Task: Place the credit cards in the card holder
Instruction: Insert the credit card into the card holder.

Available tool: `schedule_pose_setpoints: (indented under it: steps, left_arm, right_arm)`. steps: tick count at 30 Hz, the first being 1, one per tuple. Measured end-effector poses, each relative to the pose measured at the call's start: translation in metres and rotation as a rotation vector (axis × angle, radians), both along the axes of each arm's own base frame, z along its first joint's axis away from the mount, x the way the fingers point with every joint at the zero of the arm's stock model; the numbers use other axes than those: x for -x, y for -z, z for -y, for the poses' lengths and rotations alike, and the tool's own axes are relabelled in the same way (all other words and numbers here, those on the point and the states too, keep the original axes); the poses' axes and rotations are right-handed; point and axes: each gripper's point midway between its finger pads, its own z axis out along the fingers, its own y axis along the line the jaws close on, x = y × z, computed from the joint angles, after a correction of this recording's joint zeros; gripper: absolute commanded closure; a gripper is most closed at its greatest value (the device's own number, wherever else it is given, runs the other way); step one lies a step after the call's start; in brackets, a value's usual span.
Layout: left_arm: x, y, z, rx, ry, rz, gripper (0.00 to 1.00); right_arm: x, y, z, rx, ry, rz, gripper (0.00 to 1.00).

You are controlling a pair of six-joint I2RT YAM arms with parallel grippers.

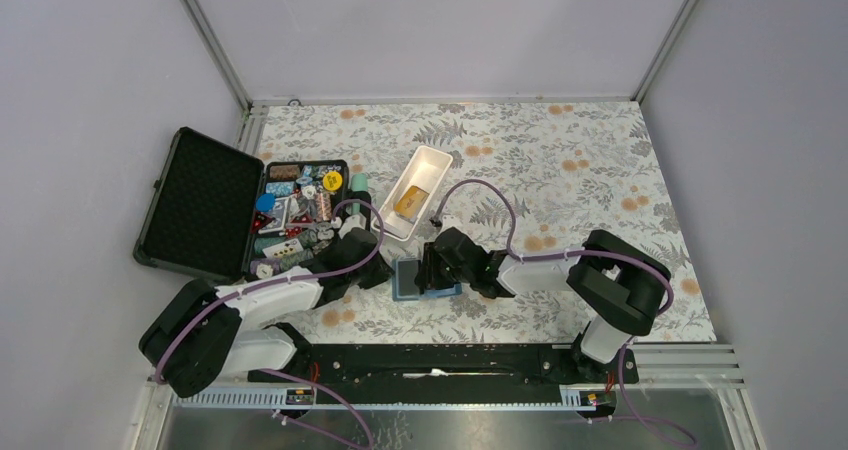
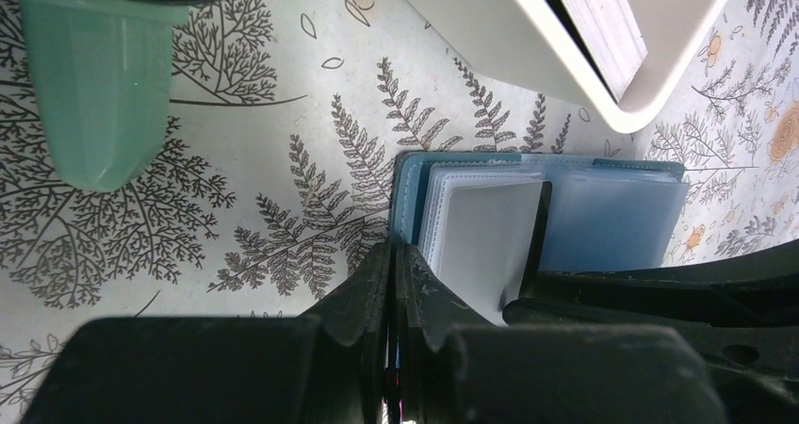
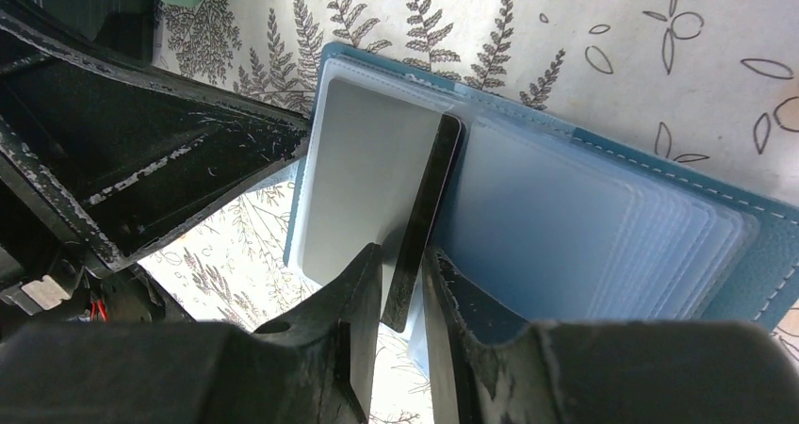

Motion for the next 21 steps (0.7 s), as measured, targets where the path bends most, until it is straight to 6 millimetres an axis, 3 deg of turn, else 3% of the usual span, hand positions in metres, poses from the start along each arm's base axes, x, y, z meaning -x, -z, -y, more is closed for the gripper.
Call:
schedule_pose_setpoints:
  steps: [14,21]
  left_arm:
    - [0.0035,-0.0005,-0.0036,-0.006,-0.002,-0.004,1.0]
    - [0.0048,-0.0007,-0.0042,-0.006,-0.001,-0.007,1.0]
  right_arm:
    - [0.0038,-0.0004,-0.005,0.047,0.016,0.011,0.7]
    - [0.0062,-0.0032,-0.0077,0.086,0.015,0.018,0.57]
